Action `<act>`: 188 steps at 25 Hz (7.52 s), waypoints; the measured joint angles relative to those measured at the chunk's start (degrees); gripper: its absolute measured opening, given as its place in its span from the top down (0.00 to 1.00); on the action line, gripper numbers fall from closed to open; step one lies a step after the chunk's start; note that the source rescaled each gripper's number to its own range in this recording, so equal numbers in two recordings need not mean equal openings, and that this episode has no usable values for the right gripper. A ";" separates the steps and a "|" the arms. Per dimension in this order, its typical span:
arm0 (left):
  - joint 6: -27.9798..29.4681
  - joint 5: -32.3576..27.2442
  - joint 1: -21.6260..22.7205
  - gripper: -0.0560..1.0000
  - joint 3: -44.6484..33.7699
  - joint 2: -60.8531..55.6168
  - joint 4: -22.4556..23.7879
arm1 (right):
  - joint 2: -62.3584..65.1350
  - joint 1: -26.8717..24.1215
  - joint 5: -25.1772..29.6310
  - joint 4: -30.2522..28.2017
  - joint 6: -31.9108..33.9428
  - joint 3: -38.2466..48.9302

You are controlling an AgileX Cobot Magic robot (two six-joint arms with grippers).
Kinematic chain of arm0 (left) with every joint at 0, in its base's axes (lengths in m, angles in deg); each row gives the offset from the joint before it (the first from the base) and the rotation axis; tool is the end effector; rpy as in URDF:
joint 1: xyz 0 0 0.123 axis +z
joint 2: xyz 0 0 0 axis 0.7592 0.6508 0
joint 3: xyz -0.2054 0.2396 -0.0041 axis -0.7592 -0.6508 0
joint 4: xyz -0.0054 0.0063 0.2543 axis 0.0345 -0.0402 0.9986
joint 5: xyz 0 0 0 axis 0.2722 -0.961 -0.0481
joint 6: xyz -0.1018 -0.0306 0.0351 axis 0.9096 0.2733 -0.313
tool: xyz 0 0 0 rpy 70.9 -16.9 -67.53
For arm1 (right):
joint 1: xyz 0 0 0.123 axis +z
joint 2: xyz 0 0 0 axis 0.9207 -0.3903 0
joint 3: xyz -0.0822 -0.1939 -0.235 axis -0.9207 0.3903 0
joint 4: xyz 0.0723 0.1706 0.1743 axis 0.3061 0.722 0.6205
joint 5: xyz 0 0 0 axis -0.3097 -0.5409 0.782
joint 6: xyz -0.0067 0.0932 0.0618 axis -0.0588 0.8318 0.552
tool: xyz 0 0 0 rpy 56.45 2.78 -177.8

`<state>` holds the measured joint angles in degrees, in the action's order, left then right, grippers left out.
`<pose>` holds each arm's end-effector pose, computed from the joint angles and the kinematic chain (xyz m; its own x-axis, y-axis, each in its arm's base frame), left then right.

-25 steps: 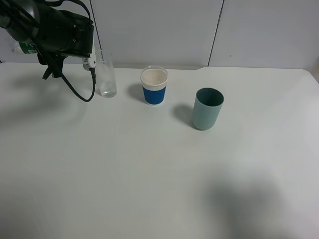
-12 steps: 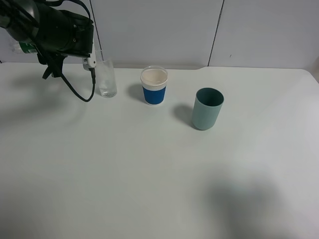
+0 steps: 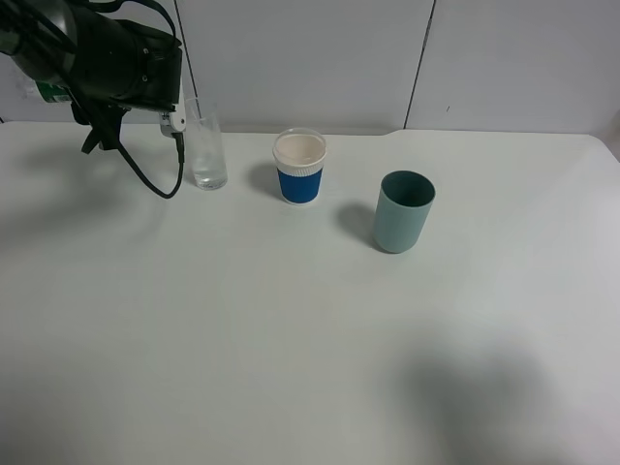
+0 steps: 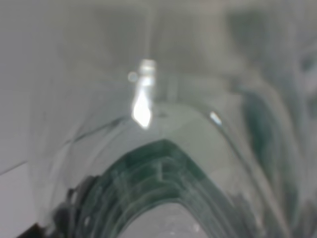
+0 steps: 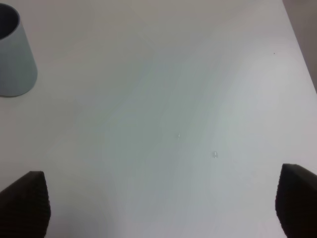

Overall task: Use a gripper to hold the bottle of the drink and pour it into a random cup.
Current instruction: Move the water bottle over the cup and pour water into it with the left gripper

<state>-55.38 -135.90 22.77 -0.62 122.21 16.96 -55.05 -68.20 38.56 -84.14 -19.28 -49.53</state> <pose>0.4164 -0.0983 0.2205 -0.6002 0.7547 0.2648 0.4487 0.0436 0.8926 -0.0132 0.0030 0.2639 -0.4698 -0.0170 -0.8826 -0.0138 0.9998 -0.0119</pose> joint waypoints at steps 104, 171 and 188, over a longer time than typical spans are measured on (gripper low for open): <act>-5.14 -1.66 0.00 0.95 0.05 0.00 7.76 | 0.00 0.00 0.00 0.00 0.00 0.00; -12.38 -2.29 -0.04 0.95 0.05 0.00 12.79 | 0.00 0.00 0.00 0.00 0.41 0.00; 6.02 12.87 -0.04 0.95 0.05 -0.36 0.76 | 0.00 0.00 0.00 0.00 0.41 0.00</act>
<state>-49.35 -123.03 22.73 -0.57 121.85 17.73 -55.05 -68.20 38.56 -84.14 -18.87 -49.53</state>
